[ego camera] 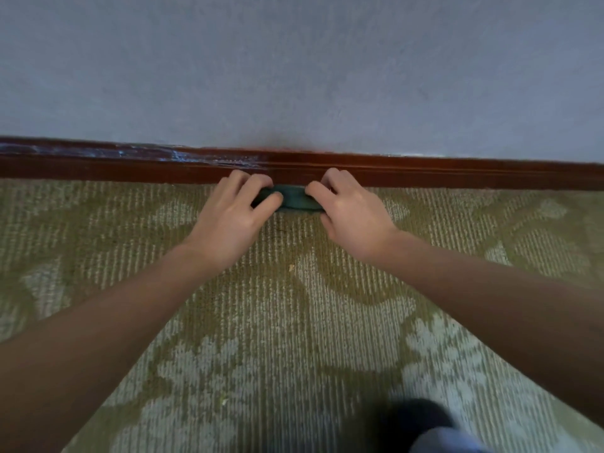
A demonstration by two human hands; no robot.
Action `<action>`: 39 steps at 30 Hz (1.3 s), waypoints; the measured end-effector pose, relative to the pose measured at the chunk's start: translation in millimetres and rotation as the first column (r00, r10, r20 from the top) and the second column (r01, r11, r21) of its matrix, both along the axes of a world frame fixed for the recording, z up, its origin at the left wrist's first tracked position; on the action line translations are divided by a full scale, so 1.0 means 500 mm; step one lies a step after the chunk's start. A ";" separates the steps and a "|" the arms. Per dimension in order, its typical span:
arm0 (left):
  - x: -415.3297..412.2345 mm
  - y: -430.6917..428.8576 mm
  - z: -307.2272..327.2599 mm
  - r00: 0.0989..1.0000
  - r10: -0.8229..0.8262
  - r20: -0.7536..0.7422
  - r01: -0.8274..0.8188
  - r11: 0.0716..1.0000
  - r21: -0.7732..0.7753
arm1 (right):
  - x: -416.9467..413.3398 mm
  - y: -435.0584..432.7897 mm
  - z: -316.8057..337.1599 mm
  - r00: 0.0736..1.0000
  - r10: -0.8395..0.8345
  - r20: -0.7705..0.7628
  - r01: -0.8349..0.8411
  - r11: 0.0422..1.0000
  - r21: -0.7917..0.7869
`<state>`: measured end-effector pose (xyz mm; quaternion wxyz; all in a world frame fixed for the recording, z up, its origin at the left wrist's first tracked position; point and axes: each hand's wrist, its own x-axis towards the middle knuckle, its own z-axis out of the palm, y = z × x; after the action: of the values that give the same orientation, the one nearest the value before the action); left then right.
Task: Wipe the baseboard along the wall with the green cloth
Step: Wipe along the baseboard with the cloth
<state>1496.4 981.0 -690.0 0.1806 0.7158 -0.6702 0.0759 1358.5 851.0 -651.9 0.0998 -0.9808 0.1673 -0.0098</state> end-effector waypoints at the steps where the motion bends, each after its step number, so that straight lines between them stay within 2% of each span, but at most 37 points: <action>1: -0.003 0.000 0.002 1.000 0.002 0.002 -0.002 1.000 0.012 | -0.002 -0.002 0.001 0.999 0.031 -0.012 -0.031 0.999 -0.008; 4: -0.006 -0.009 0.005 1.000 0.023 -0.001 -0.023 0.999 0.044 | 0.000 -0.016 -0.005 0.995 0.098 -0.003 -0.098 0.995 -0.025; 12: -0.001 -0.050 0.020 0.996 -0.026 0.080 0.015 0.991 0.136 | 0.004 -0.079 -0.048 0.964 0.144 0.223 -0.152 0.988 0.018; 17: -0.033 -0.060 0.011 0.993 0.115 0.038 -0.120 0.972 0.200 | 0.006 -0.086 -0.056 0.960 0.149 0.236 -0.160 0.987 0.032; 24: -0.016 -0.110 -0.056 0.987 0.136 0.083 -0.143 0.986 0.087 | 0.020 -0.120 -0.107 0.958 0.201 0.205 -0.174 0.974 -0.142; 26: 0.000 -0.125 -0.070 0.992 0.061 0.112 -0.067 0.997 0.046 | 0.031 -0.126 -0.117 0.965 0.179 0.193 -0.144 0.973 -0.179; 29: 0.025 -0.128 -0.085 0.965 -0.088 0.246 0.085 0.996 0.022 | 0.042 -0.116 -0.130 0.972 0.166 0.167 -0.130 0.969 -0.211; 32: 0.050 -0.110 -0.093 0.943 -0.078 0.323 0.085 0.996 -0.007 | 0.065 -0.094 -0.135 0.977 0.130 0.167 -0.102 0.980 -0.170; 34: 0.065 -0.091 -0.094 0.949 -0.028 0.314 0.043 0.998 -0.042 | 0.080 -0.081 -0.132 0.971 0.120 0.208 -0.089 0.984 -0.155; 39: 0.056 -0.088 -0.084 0.980 0.119 0.157 -0.097 0.985 -0.140 | 0.075 -0.080 -0.114 0.964 0.086 0.252 -0.055 0.990 -0.128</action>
<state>1524.6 936.9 -732.2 0.1667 0.7290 -0.6365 0.1886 1396.0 811.0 -708.8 0.0619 -0.9808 0.1169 -0.1435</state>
